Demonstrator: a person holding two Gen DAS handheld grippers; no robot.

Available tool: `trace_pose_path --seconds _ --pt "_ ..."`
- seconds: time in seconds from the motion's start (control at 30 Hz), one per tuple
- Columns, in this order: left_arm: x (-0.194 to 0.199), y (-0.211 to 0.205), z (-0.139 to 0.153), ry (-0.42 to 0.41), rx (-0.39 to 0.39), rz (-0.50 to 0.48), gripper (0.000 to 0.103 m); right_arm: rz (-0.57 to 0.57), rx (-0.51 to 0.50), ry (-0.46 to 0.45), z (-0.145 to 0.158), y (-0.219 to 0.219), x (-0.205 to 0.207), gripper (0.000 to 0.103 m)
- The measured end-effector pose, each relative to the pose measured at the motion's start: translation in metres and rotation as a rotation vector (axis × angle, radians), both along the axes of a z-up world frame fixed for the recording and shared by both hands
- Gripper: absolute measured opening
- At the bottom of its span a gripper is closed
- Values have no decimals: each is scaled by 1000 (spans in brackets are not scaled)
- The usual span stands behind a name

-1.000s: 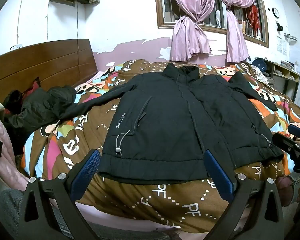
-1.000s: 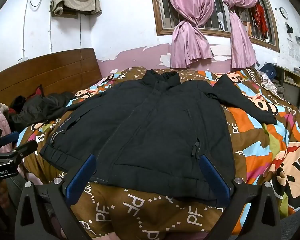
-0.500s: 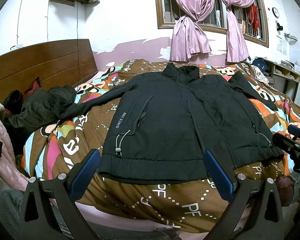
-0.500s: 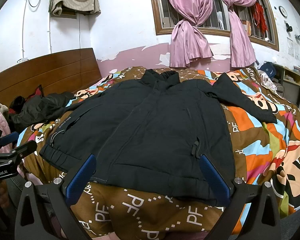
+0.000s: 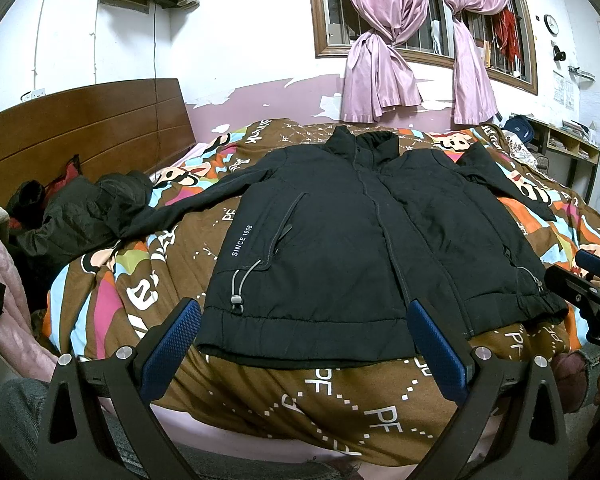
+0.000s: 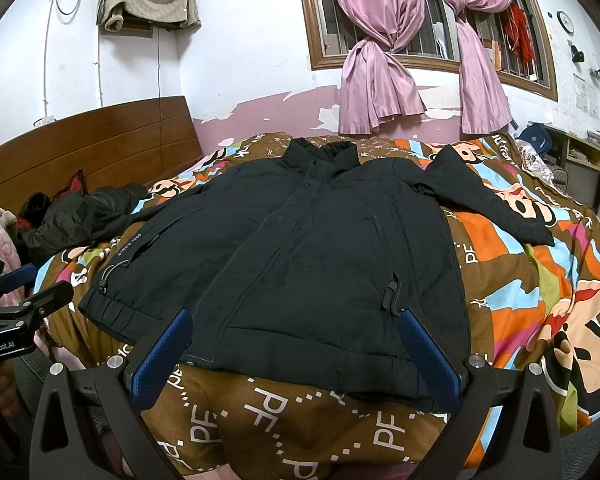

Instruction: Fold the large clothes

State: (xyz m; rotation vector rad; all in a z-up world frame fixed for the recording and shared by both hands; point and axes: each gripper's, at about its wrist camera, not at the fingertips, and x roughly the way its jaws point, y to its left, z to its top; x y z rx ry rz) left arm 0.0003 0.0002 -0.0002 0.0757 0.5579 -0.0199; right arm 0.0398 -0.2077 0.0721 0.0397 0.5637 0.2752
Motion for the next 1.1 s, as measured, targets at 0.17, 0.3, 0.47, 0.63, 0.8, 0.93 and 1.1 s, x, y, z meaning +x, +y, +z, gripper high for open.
trace_pose_path --seconds 0.17,0.3,0.47,0.63,0.8,0.93,1.1 --pt "1 1 0 0 -1 0 101 -1 1 3 0 -1 1 103" --pt "0 0 0 0 1 1 101 -1 2 3 0 -1 1 103" --pt "0 0 0 0 0 1 101 -1 2 3 0 -1 1 103" --pt "0 0 0 0 1 1 101 0 3 5 0 -1 1 103" --pt "0 0 0 0 1 1 101 -1 3 5 0 -2 1 103" --pt "0 0 0 0 2 1 101 -1 3 6 -1 -1 1 103" --pt "0 0 0 1 1 0 101 -1 5 7 -1 -2 2 103"
